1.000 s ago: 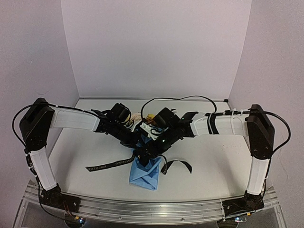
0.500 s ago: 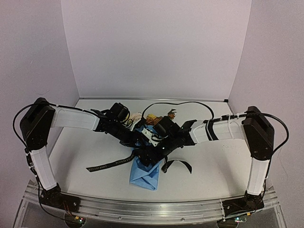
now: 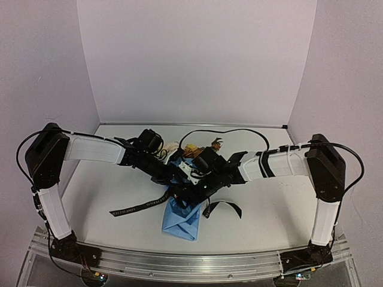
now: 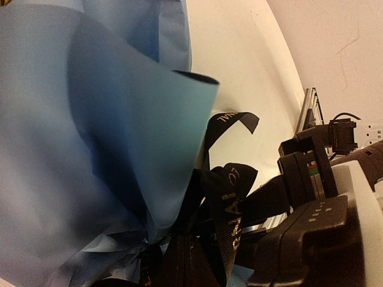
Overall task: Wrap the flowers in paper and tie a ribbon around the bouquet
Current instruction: Cross the half-tied ribbon over the folded bouquet, then tie the half-tied ribbon around the folded bouquet.
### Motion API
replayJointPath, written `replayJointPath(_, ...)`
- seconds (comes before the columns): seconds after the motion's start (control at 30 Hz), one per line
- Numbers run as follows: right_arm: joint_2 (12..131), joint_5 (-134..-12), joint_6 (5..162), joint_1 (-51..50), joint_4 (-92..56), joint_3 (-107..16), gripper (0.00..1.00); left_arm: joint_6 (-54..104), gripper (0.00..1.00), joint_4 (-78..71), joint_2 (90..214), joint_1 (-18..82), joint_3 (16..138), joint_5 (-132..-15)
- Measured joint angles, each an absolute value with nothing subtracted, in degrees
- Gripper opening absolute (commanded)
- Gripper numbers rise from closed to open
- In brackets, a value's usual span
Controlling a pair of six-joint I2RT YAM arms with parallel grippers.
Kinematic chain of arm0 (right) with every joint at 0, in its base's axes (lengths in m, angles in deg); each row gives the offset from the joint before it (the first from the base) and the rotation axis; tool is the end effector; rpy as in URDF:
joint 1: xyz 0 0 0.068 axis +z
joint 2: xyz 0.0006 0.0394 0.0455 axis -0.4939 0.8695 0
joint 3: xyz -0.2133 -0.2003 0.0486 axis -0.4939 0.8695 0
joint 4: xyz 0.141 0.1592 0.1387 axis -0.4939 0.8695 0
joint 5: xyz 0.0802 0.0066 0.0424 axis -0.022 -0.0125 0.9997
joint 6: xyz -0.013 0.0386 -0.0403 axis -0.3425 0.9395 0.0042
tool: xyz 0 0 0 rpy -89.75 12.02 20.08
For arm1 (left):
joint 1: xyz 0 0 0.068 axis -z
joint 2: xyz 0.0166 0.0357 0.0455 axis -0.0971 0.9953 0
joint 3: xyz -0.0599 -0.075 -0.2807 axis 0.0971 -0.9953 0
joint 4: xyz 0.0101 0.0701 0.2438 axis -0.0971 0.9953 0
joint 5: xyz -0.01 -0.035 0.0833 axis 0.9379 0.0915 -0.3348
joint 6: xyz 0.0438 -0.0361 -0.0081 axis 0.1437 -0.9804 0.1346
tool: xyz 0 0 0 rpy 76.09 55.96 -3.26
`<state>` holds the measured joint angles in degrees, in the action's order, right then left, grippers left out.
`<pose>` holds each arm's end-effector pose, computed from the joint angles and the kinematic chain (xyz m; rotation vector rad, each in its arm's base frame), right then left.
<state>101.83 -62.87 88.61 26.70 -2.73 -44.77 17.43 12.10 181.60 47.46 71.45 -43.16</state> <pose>0.2227 0.3560 0.1986 -1.1246 2.4023 0.8380 0.2683 -0.2747 0.2093 0.8213 2.5162 -1.2564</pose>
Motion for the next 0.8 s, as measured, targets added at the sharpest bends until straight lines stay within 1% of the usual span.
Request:
replayJointPath(0.33,99.9,-62.7,89.1,27.0,-1.7,-44.8,0.09,17.4,0.00,10.5,181.6,47.3,71.4,-42.9)
replayJointPath(0.8,99.3,-60.1,92.1,26.7,1.0,-44.8,0.05,17.4,0.00,9.4,181.6,47.0,71.3,-43.1)
